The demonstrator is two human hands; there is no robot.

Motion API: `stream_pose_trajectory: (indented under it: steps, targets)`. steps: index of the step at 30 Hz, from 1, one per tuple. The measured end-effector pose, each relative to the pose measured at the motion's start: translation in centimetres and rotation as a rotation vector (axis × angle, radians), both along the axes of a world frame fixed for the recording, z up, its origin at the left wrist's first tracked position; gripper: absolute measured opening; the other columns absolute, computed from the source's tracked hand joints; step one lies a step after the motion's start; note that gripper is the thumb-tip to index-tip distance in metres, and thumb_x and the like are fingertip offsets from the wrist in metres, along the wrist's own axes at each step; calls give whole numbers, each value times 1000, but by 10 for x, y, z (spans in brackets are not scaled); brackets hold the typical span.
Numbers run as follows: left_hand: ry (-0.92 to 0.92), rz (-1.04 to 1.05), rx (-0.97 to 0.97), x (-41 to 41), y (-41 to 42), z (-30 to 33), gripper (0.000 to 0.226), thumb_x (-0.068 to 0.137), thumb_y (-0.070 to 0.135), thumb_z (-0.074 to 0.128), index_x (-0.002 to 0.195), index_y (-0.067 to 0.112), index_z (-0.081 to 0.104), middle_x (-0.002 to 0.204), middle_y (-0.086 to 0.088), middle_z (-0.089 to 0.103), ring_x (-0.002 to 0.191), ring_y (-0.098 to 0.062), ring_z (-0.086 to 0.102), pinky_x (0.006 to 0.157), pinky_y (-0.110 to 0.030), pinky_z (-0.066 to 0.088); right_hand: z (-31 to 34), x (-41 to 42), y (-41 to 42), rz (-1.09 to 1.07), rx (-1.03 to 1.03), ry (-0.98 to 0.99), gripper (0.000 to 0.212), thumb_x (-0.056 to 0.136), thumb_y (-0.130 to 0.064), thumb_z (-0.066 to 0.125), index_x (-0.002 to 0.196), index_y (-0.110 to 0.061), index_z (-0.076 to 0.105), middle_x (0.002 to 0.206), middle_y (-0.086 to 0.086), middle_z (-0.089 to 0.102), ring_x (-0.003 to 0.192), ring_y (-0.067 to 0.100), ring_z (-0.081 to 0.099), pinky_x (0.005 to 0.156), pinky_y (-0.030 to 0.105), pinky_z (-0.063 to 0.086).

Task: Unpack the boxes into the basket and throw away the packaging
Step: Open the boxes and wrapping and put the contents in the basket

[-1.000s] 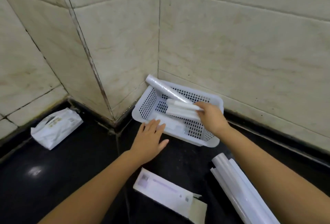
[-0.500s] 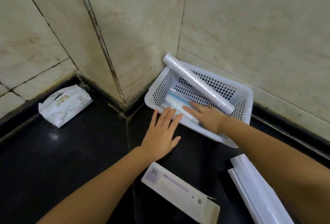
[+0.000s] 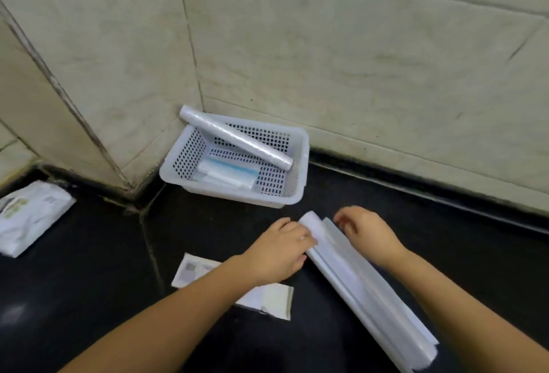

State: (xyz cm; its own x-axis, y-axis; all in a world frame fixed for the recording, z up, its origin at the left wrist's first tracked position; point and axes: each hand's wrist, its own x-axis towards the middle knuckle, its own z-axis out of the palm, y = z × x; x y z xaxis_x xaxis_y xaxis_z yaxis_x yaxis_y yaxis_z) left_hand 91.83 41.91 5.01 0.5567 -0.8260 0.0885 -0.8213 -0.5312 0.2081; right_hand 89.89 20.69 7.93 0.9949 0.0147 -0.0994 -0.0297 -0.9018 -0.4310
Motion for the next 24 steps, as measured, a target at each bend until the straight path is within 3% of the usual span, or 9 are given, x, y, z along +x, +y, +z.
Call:
stream_pose_trajectory:
  steps: [2,4,7,11,14,18,21,24]
  targets:
    - [44,-24,195,-16,-25,-13,42,88,20,49,129,17,48,136,-9,45,131,-26,35,115,-41,11,-22,-40,-13,-47,-77,174,32,91,-26,49,122,-20,52,113,2,56,100,21,58,82,34,49]
    - [70,14,323,-23,-40,-25,40,89,19,49,129,17,49,139,-10,41,133,-28,32,116,-45,8,-41,-71,-17,-82,-116,317,55,88,-42,53,135,-22,34,125,3,47,112,24,51,88,36,48]
    - [66,70,362,-27,-48,-32,28,91,15,46,115,18,62,128,-6,50,124,-25,41,113,-41,15,-58,-93,-12,-155,-99,364,73,85,-44,55,144,-22,17,133,8,40,123,29,41,95,38,44]
    - [-23,64,391,-31,-45,-29,27,91,7,43,94,18,67,99,-3,64,101,-24,53,108,-38,24,-58,-96,-9,-215,-2,347,66,88,-36,54,142,-15,23,131,15,41,121,31,40,98,37,40]
    - [-7,81,477,-35,-32,-24,29,89,3,42,93,16,67,100,-3,65,99,-25,56,112,-40,18,-51,-93,-25,-308,82,307,58,89,-32,53,138,-14,27,130,18,42,118,35,43,95,39,40]
    - [153,88,621,-43,-10,-19,27,89,5,41,97,11,65,105,-6,65,104,-25,55,115,-44,9,-37,-78,-52,-469,100,204,63,89,-29,57,140,-10,25,132,23,42,118,39,45,92,41,41]
    - [347,76,533,-42,5,-11,31,92,33,49,115,17,60,118,-4,62,115,-23,51,114,-44,15,-21,-56,-58,-449,97,120,59,88,-29,58,136,-10,30,126,24,46,109,39,50,86,41,43]
    - [506,182,205,-22,24,10,47,87,52,51,123,23,57,123,1,61,116,-16,52,105,-35,35,4,-27,-48,-335,83,17,56,86,-29,60,133,-12,34,119,21,51,101,35,53,75,36,41]
